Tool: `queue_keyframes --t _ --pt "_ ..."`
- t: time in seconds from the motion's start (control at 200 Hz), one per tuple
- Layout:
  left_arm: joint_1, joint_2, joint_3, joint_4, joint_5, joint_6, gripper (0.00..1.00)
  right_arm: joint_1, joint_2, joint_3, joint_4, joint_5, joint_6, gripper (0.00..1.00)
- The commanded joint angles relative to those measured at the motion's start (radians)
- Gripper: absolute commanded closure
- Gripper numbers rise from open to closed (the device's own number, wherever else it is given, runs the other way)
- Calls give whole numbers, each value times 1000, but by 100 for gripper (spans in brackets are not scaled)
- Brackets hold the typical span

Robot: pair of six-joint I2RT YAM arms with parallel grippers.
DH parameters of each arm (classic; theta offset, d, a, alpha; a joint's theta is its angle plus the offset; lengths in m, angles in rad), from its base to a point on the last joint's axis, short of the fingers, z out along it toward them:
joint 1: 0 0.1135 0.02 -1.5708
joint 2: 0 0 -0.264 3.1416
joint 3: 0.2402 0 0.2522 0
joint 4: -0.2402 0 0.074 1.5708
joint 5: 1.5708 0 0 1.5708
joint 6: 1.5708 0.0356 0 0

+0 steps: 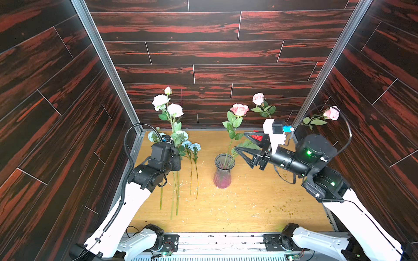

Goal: Pick out blue flowers from the vase
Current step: Place the flower at the center of the board.

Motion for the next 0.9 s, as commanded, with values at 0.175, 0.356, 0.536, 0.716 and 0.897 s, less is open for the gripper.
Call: queue_keyframes --t 0.175,0.356,0.536,0.716,0.897 --pt "171 125 55 -116 -234 111 100 3 -47 -38 -38 182 -66 19" --pt "282 268 76 -87 -190 139 100 2 -32 -27 -56 186 -76 19" --pt "379 411 102 -41 -141 125 100 2 -54 -42 -52 218 -89 19" --pt "382 565 162 -59 -212 121 100 2 -84 -58 -49 226 -96 19" --pt "393 680 168 -28 -231 121 100 1 -99 -67 -50 235 -104 18"
